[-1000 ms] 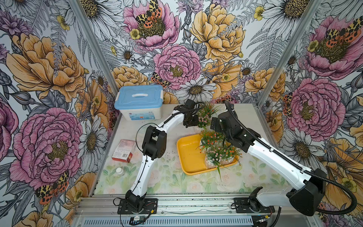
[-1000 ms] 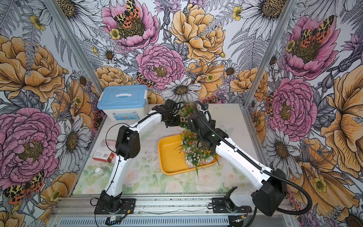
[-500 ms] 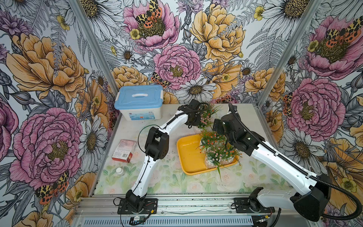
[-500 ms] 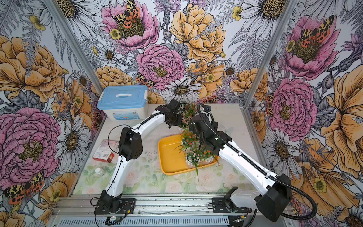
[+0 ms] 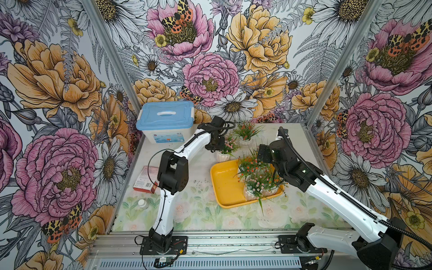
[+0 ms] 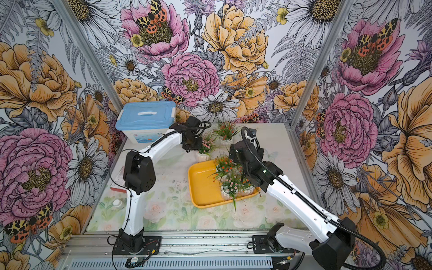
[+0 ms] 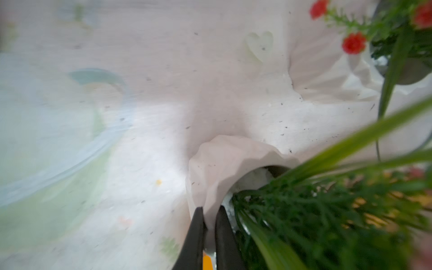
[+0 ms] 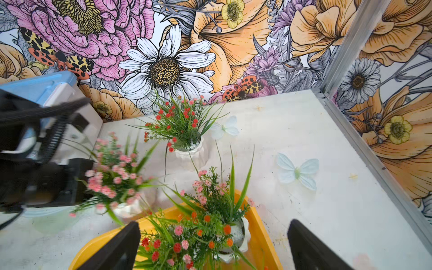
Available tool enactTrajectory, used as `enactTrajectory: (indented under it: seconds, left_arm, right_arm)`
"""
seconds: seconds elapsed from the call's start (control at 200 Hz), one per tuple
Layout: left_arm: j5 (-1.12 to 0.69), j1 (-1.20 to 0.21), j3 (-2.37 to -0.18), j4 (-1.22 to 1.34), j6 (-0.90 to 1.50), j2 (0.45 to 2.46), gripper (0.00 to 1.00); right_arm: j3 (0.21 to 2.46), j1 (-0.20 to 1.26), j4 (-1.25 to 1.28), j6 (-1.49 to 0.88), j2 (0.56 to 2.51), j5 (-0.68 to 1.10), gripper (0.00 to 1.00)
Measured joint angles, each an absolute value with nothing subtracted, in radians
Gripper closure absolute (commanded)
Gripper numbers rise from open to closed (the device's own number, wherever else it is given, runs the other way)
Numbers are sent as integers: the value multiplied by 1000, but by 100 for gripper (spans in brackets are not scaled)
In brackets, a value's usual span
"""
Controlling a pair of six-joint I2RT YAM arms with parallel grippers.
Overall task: Put the potted gypsophila into the storage box
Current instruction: Pick up the baby's breath potted plant from the center of the board, then place the baby's breath potted plant at the storage box.
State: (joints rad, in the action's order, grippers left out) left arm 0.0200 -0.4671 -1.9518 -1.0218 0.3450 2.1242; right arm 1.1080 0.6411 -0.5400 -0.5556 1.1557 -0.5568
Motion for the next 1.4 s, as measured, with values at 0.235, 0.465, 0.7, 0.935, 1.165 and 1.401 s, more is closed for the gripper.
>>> enactTrajectory:
  seconds: [0.235, 0.465, 0.7, 0.935, 1.165, 1.401]
  left_arm:
    - [54, -479, -1729, -1013, 373, 1808, 100]
    - [58, -636, -1523, -991, 430, 1594, 100]
    - [72, -765, -1279, -961, 550, 1475, 100]
    - [72, -818, -1166, -866, 635, 1457, 100]
    - [75, -905, -1166, -784, 673, 1532, 100]
    - [84, -938, -1167, -769, 710, 1595, 100]
  right_arm:
    - [1106, 641, -540, -537, 1148, -549, 2]
    - [1083, 641, -540, -525, 1098, -529, 3]
    - [1067, 650, -542, -522, 1047, -498, 3]
    - [1053, 670, -578, -523, 1003, -474, 3]
    - [1008, 685, -604, -568, 953, -432, 3]
    - [956, 735, -629, -621, 952, -405, 3]
